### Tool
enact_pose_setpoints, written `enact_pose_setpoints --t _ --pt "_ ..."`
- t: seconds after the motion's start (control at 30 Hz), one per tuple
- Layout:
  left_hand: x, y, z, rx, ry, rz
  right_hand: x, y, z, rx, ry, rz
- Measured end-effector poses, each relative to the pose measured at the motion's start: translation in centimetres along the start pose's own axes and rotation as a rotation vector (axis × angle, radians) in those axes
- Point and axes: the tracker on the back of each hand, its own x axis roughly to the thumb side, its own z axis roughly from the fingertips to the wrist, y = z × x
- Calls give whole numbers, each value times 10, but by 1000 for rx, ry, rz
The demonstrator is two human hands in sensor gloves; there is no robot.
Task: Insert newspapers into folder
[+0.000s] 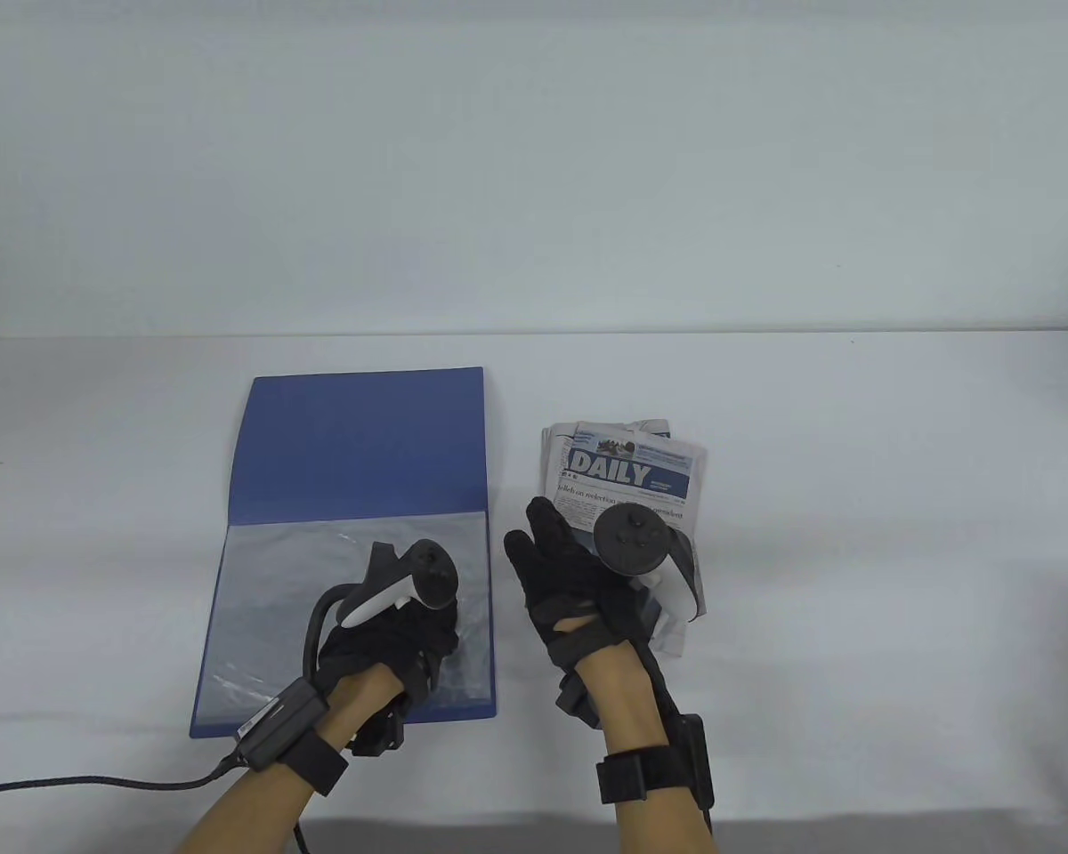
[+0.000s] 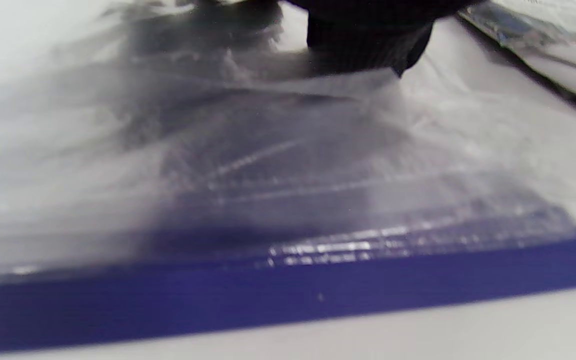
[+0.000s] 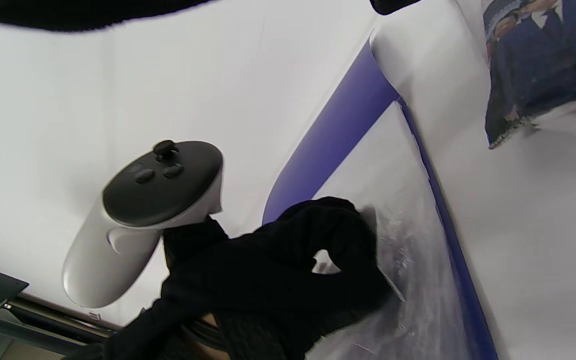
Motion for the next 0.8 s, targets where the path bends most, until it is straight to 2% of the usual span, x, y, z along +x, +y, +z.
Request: enact_pose_setpoints --t 0.1,0.27,0.4,0.53,0.7,0.8 --pt "-9 6 3 3 -32 111 -2 8 -4 25 20 10" --pt "-26 15 10 9 -91 307 0 27 -14 159 60 74" --pt "-34 20 13 -1 -123 396 1 40 -21 161 187 228" --pt "-37 23 17 3 -133 425 3 52 -27 138 255 349" --pt "-38 23 17 6 -132 425 0 66 -35 105 228 205" --pt "-41 23 16 1 -106 417 1 67 -38 128 224 266"
